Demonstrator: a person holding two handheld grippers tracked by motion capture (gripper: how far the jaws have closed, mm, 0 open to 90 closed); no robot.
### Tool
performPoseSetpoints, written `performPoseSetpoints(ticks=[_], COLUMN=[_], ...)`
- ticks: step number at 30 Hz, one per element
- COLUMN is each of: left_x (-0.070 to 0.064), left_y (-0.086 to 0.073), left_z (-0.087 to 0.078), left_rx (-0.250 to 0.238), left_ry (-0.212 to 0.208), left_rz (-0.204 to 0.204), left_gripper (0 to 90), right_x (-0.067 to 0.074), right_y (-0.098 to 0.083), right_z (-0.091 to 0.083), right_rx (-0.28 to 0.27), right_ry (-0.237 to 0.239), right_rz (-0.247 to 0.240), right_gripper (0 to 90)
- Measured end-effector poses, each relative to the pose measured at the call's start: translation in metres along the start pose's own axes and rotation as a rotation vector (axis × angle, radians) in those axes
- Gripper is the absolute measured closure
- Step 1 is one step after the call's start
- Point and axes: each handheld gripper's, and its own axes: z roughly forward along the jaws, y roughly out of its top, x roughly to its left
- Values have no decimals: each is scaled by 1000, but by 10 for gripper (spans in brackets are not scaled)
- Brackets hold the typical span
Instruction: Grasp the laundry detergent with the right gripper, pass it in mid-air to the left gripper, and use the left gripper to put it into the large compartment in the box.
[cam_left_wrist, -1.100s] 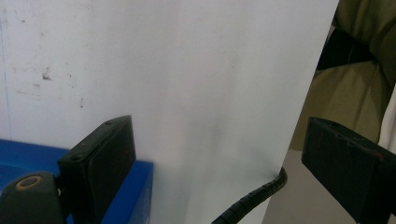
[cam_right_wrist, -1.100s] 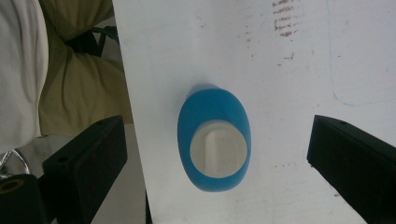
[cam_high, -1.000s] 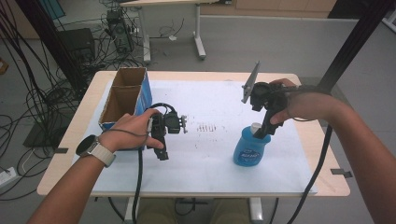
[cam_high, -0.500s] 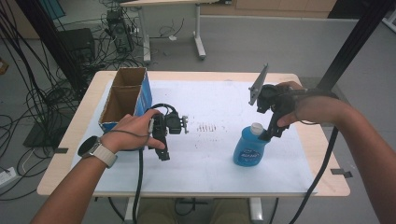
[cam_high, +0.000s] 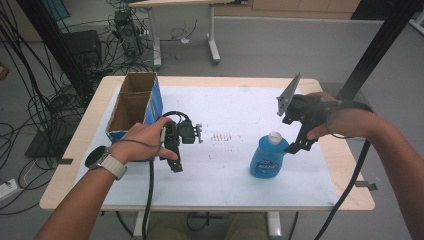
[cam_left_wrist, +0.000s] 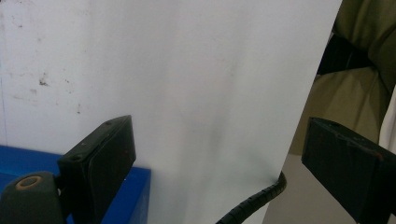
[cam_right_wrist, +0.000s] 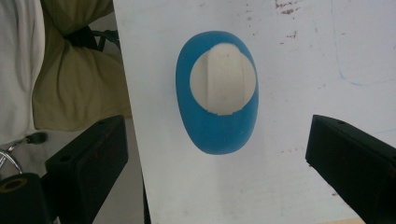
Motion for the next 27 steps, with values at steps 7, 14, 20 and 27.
performPoseSetpoints(ticks=[7, 14, 20, 27], left_x=[0, -1, -1, -1], left_y=[1, 3, 3, 3], left_z=[0, 0, 0, 0], left_rx=[-1, -1, -2, -8], left_ry=[2, 4, 4, 8], left_rz=[-2, -4, -6, -9], left_gripper=[102, 102, 102, 102], right_x=[-1, -2, -2, -2], right_y=[-10, -17, -20, -25], right_z=[5, 10, 12, 17], right_rx=[-20, -31, -38, -48], right_ry=[-3, 0, -1, 4], right_rz=[11, 15, 19, 20], right_gripper=[60, 60, 59, 61])
